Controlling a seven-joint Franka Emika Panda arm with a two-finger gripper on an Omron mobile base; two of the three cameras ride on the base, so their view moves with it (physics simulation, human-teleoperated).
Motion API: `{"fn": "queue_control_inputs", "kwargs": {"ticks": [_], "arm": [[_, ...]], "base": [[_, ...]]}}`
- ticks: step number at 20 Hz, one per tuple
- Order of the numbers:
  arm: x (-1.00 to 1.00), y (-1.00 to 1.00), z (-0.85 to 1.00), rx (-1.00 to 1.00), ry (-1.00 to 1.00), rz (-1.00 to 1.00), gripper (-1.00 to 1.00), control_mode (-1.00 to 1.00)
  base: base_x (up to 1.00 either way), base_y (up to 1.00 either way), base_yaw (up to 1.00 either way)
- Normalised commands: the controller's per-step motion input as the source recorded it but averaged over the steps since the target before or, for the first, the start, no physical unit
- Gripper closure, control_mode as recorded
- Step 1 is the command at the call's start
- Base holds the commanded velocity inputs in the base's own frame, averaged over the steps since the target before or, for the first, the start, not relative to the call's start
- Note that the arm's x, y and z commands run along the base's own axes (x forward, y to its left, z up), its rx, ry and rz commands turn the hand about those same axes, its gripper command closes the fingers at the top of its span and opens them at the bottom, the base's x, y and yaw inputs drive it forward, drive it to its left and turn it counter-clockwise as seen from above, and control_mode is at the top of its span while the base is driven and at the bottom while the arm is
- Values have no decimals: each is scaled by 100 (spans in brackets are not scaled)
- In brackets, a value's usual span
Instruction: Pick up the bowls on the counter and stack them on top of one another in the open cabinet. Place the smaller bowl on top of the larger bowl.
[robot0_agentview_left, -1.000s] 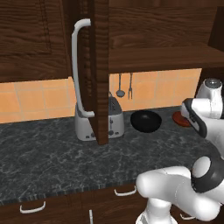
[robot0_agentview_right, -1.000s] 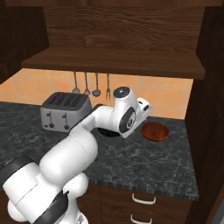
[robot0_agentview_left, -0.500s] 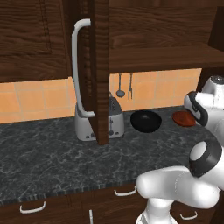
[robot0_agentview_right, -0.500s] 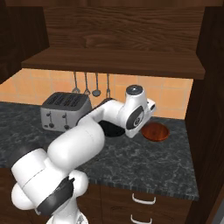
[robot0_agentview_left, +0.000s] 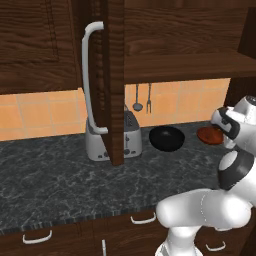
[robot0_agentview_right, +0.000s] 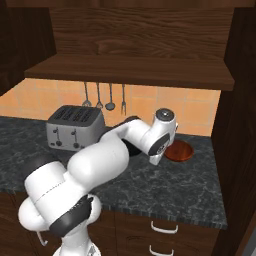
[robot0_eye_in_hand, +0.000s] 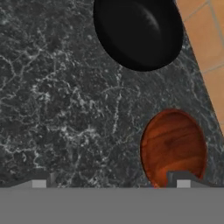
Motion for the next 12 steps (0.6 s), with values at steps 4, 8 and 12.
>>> {"fn": "queue_control_inputs", "kwargs": {"ticks": [4, 8, 12], "arm": [[26, -17, -14, 4, 0, 9, -100, -100], [25, 0, -26, 0, 0, 8, -100, -100], [12, 0, -36, 0, 0, 11, -100, -100]], "base": [[0, 0, 0], [0, 0, 0], [0, 0, 0]]}}
